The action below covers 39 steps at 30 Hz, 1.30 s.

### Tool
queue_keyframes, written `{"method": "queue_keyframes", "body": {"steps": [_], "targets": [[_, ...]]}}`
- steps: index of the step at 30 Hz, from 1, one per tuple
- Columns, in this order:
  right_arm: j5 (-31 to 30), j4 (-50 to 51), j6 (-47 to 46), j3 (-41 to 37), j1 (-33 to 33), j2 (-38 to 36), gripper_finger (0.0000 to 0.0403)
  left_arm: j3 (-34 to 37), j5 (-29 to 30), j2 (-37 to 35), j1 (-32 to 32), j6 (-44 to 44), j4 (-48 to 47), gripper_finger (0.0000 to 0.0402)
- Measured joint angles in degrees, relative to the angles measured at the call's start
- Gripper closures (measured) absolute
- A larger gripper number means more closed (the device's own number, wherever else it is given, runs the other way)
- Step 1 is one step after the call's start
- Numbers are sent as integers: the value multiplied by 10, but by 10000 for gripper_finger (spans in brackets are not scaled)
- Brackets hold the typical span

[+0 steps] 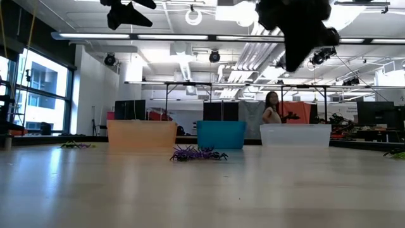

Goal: Sort Halloween decoration
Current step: Put the purple spider toy into the blue bin

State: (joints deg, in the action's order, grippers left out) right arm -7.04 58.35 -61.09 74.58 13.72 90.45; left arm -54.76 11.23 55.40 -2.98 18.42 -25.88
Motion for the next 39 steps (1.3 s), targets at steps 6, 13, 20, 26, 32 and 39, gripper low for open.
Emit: {"method": "queue_keyframes", "body": {"steps": [6,13,20,26,32,39], "targets": [[2,-240,30,-211,-65,-142,403,0,3,0,0,-31,0,161],[86,-548,179,-336,-232,-193,403,0,4,0,0,-56,0,161],[197,-510,353,-244,-385,-116,403,0,24,0,0,-37,0,161],[202,-320,483,-70,-437,9,403,0,50,0,0,-37,0,161],[195,-182,522,71,-441,150,403,0,51,0,0,-36,0,161],[164,-143,462,177,-441,275,403,0,51,0,0,-36,0,161]]}}
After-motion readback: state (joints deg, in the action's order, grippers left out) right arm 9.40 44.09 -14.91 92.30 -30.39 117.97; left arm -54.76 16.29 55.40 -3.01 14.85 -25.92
